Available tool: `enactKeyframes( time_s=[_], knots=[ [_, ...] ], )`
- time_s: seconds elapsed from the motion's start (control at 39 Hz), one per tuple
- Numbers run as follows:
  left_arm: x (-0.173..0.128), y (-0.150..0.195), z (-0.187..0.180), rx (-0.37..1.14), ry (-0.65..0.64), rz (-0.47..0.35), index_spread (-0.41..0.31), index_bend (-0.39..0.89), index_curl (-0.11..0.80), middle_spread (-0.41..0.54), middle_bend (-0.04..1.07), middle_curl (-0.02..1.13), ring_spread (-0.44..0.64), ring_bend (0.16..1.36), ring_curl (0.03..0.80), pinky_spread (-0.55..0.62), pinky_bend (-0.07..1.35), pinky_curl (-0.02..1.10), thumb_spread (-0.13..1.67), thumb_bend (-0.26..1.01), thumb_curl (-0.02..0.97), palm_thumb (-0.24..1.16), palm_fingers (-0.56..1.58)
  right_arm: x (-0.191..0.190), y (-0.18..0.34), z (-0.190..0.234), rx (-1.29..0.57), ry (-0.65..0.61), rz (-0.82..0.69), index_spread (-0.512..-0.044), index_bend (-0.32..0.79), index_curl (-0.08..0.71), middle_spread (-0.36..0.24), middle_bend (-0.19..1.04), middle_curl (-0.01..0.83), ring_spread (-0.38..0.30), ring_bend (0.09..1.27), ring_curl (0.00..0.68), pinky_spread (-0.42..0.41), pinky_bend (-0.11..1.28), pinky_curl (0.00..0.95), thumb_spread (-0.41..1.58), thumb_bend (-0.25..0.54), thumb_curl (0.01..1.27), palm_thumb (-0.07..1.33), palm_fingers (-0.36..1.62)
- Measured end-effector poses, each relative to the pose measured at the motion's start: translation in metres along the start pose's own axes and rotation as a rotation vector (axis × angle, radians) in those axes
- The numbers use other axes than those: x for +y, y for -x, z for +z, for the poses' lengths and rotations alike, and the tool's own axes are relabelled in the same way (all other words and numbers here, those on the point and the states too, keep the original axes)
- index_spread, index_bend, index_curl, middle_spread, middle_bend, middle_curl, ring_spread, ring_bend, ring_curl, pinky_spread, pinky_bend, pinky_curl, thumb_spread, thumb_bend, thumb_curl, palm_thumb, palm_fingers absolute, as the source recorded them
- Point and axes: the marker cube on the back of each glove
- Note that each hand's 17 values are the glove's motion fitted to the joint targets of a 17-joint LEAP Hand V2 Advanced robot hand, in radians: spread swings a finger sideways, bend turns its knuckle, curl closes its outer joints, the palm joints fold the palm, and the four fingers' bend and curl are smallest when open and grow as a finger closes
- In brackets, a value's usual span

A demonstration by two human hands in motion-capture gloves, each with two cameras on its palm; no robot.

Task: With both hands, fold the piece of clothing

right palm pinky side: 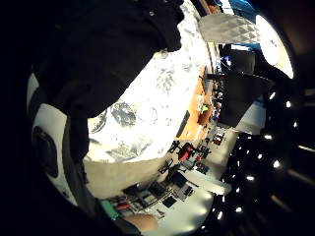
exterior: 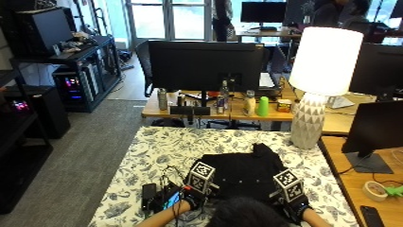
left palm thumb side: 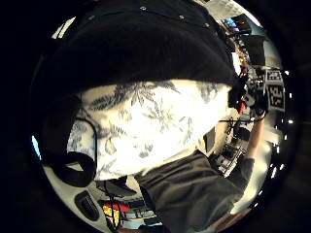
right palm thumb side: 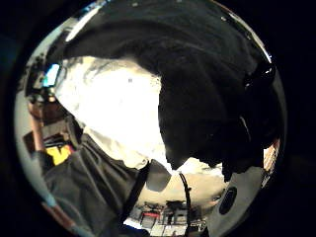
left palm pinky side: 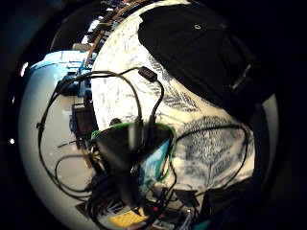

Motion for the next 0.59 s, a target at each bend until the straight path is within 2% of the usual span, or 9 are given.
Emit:
enactKeyframes(
  time_s=[0.21, 0.44, 0.51, 0.59],
  knots=[
    [0.018, 0.008, -0.019, -0.008, -0.048, 0.033, -0.263, 0.31, 0.459, -0.221, 0.14, 0.35, -0.22, 0.34, 0.333, -0.26, 0.35, 0.36, 1.37, 0.09, 0.218, 0.48, 0.99, 0.025, -0.001, -0.042, -0.012, -0.005, -0.009, -0.251, 0.18, 0.342, -0.193, 0.41, 0.490, -0.238, 0.71, 0.434, -0.346, 0.64, 0.371, 1.01, 0.149, 0.39, 1.08, 1.34],
    [0.076, -0.001, -0.055, 0.078, 0.095, 0.162, -0.270, 0.32, 0.487, -0.219, 0.12, 0.34, -0.21, 0.29, 0.339, -0.24, 0.30, 0.36, 1.39, 0.06, 0.199, 0.46, 0.97, 0.065, 0.004, -0.080, -0.054, 0.173, -0.110, -0.256, 0.17, 0.371, -0.203, 0.42, 0.499, -0.247, 0.71, 0.437, -0.356, 0.63, 0.380, 1.00, 0.109, 0.39, 1.10, 1.35],
    [0.084, -0.001, -0.077, 0.094, 0.108, 0.195, -0.274, 0.33, 0.496, -0.217, 0.13, 0.33, -0.20, 0.28, 0.342, -0.23, 0.29, 0.36, 1.40, 0.06, 0.194, 0.46, 0.96, 0.072, -0.005, -0.107, -0.027, 0.220, -0.091, -0.258, 0.17, 0.378, -0.205, 0.42, 0.501, -0.248, 0.71, 0.439, -0.357, 0.63, 0.383, 1.00, 0.098, 0.39, 1.11, 1.34],
    [0.079, 0.007, -0.102, 0.057, 0.078, 0.183, -0.277, 0.34, 0.502, -0.216, 0.12, 0.33, -0.19, 0.27, 0.344, -0.22, 0.28, 0.36, 1.40, 0.05, 0.191, 0.47, 0.96, 0.070, -0.018, -0.139, 0.003, 0.221, -0.052, -0.255, 0.17, 0.384, -0.203, 0.43, 0.504, -0.245, 0.71, 0.441, -0.357, 0.63, 0.387, 1.01, 0.088, 0.39, 1.11, 1.34]
  ],
)
